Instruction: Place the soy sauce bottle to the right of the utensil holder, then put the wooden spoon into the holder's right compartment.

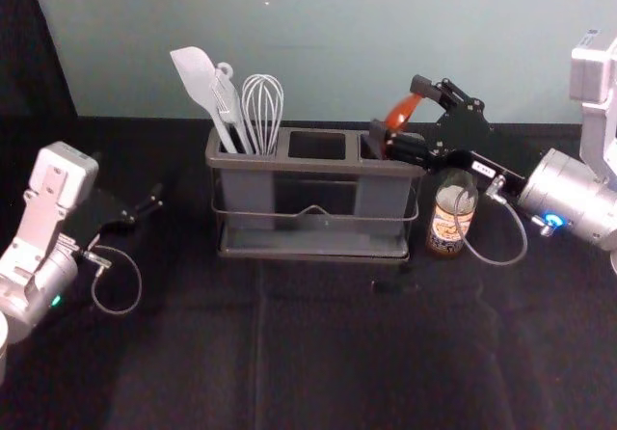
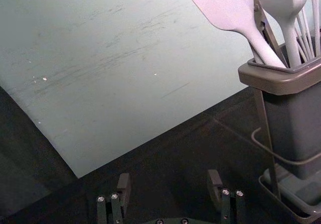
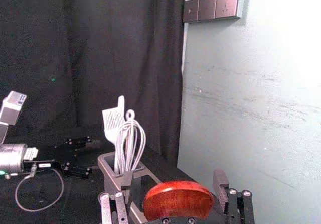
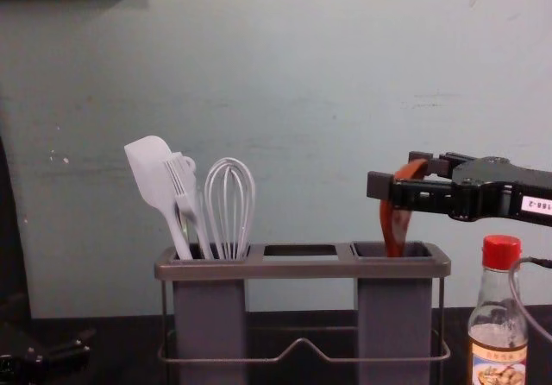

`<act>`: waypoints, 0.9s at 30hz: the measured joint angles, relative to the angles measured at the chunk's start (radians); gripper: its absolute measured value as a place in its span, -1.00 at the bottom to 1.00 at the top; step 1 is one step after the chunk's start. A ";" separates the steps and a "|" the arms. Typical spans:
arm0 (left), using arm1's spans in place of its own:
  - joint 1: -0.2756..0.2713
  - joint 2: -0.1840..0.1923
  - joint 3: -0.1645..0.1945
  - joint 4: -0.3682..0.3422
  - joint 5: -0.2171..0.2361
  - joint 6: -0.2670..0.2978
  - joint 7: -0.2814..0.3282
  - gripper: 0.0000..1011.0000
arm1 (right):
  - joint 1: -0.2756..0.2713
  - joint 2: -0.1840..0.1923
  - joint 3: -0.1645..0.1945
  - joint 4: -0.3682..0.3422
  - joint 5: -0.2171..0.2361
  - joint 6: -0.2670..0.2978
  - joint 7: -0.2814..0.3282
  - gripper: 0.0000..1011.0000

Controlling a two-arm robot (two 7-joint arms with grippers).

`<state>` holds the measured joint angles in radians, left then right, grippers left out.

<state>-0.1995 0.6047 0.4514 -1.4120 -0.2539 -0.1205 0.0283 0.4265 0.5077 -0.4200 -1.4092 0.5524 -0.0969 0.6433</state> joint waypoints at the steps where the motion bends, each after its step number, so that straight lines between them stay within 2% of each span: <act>1: 0.000 0.000 0.000 0.000 0.000 0.000 0.000 0.99 | 0.000 0.000 0.000 0.000 0.000 0.000 0.000 0.98; 15: 0.000 0.000 0.000 0.000 0.000 0.000 0.000 0.99 | 0.000 0.000 0.000 0.000 0.000 0.001 0.001 0.98; 21: 0.000 0.000 0.000 0.000 0.000 0.000 0.000 0.99 | -0.021 0.016 0.010 -0.051 -0.018 0.008 -0.030 0.98; 27: 0.000 0.000 0.000 0.000 0.000 0.000 0.000 0.99 | -0.058 0.039 0.037 -0.122 -0.019 0.017 -0.059 0.98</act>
<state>-0.1995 0.6047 0.4514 -1.4120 -0.2539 -0.1205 0.0283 0.3681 0.5463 -0.3826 -1.5315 0.5336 -0.0795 0.5839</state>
